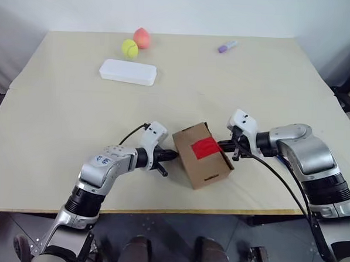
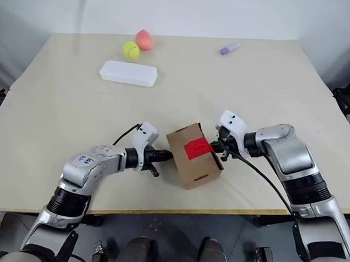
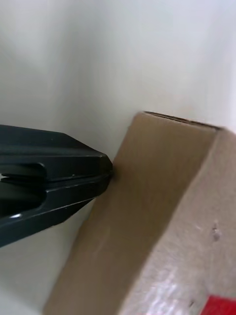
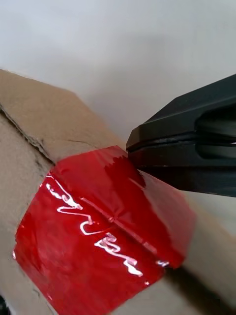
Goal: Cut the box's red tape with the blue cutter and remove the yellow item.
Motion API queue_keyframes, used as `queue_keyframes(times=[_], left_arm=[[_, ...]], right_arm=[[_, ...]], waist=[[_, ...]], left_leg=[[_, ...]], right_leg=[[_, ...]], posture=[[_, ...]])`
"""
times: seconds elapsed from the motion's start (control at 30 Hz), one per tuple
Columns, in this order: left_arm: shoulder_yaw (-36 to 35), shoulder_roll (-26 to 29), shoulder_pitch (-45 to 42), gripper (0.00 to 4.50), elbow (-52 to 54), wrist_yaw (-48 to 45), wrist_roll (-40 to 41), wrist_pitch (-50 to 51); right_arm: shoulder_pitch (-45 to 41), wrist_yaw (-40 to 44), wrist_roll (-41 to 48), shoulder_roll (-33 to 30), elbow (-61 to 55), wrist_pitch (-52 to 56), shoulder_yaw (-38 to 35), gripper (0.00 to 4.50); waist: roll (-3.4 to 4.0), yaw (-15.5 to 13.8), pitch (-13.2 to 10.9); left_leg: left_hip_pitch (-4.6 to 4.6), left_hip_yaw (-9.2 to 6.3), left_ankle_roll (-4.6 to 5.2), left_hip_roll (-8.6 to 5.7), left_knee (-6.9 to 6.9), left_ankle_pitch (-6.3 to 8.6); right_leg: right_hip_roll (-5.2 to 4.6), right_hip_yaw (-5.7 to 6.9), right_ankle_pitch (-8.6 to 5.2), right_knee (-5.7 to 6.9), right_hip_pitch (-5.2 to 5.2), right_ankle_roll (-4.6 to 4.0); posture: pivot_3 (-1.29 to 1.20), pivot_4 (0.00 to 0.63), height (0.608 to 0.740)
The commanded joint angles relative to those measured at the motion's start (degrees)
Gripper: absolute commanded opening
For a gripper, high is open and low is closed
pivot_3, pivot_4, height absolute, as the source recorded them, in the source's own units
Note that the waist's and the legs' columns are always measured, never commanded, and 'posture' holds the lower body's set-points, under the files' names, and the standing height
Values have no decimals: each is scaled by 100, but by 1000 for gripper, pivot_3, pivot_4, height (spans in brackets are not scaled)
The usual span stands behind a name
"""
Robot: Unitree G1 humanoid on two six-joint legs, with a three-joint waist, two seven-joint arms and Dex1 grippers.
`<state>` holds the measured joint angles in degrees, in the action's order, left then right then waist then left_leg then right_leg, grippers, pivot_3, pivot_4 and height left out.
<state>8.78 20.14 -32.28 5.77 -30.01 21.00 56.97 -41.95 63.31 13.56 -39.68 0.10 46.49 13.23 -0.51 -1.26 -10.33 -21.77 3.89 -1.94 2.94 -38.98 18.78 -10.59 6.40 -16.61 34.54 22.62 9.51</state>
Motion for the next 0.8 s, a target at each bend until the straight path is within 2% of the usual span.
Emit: queue_keyframes(times=[0.03,0.37,0.63,0.8], left_arm=[[-13,-73,-294,0,-83,-84,-29,-231],[-49,58,-557,0,-549,-346,-253,-440],[-107,523,-380,0,19,-586,-64,106],[-236,933,-245,0,150,-775,-76,218]], right_arm=[[19,-92,323,360,-500,171,29,17],[304,-783,306,805,-912,517,-56,17],[255,-900,223,758,-836,378,32,17],[386,-793,149,456,-1233,299,151,17]], waist=[[0,10,0],[0,27,0],[0,67,0],[0,114,0]], left_leg=[[0,0,0,0,0,0],[0,0,0,0,1,0],[0,0,0,0,7,0],[-1,0,-1,0,9,0]], right_leg=[[0,0,0,1,0,0],[0,0,0,3,2,-1],[0,0,0,2,5,-1],[0,0,0,3,7,-1]], posture=[[0,150,740],[0,150,740],[0,150,740],[0,150,740]])
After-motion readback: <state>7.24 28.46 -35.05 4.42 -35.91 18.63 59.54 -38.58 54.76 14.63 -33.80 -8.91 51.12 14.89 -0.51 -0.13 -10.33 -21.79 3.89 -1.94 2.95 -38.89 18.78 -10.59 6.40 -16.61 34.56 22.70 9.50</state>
